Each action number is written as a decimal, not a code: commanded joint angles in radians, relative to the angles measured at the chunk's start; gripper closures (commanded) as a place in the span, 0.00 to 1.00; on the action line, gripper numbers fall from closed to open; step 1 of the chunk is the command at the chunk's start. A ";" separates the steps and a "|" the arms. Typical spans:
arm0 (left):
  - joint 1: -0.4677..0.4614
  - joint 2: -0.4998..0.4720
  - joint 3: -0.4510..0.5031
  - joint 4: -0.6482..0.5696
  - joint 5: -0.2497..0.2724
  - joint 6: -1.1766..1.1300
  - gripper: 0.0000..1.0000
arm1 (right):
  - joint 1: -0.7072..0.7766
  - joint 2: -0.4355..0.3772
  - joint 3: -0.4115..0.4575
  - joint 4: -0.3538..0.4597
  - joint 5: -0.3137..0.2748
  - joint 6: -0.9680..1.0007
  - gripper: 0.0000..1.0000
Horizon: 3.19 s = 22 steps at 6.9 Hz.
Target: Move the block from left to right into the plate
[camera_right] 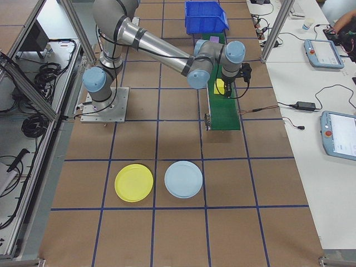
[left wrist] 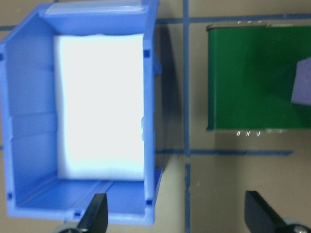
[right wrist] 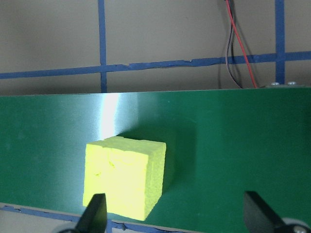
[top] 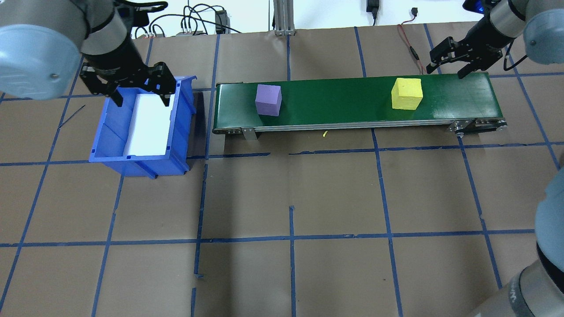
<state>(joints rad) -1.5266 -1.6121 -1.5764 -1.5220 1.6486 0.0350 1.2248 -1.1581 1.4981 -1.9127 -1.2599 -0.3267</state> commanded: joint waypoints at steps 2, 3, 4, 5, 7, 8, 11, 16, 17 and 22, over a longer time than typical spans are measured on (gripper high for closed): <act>-0.018 0.036 -0.004 -0.055 -0.048 -0.006 0.00 | 0.002 0.052 0.022 -0.055 0.017 0.026 0.01; -0.055 0.025 0.007 -0.012 -0.038 -0.006 0.00 | 0.002 0.049 0.022 -0.055 0.019 0.070 0.00; -0.064 0.037 0.000 -0.012 -0.052 -0.003 0.00 | 0.002 0.052 0.022 -0.055 0.019 0.075 0.00; -0.060 0.053 0.001 -0.015 -0.050 0.006 0.00 | 0.002 0.055 0.022 -0.058 0.017 0.071 0.00; -0.060 0.077 -0.007 -0.023 -0.050 0.006 0.00 | 0.002 0.084 0.025 -0.098 0.004 0.072 0.00; -0.058 0.075 -0.011 -0.026 -0.073 0.013 0.00 | 0.001 0.089 0.030 -0.103 -0.019 0.072 0.06; -0.050 0.078 -0.011 -0.018 -0.096 0.003 0.00 | -0.001 0.080 0.028 -0.098 -0.158 0.104 0.63; -0.061 0.086 -0.013 -0.024 -0.070 -0.010 0.00 | -0.267 -0.003 0.054 -0.077 -0.388 -0.313 0.82; -0.060 0.087 -0.013 -0.027 -0.069 -0.010 0.00 | -0.369 -0.005 0.077 -0.077 -0.388 -0.445 0.82; -0.060 0.086 -0.014 -0.024 -0.070 -0.004 0.00 | -0.998 -0.075 0.294 -0.051 -0.378 -1.093 0.77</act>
<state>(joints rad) -1.5864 -1.5263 -1.5906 -1.5473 1.5784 0.0299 0.3650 -1.1976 1.7173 -1.9668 -1.6389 -1.2780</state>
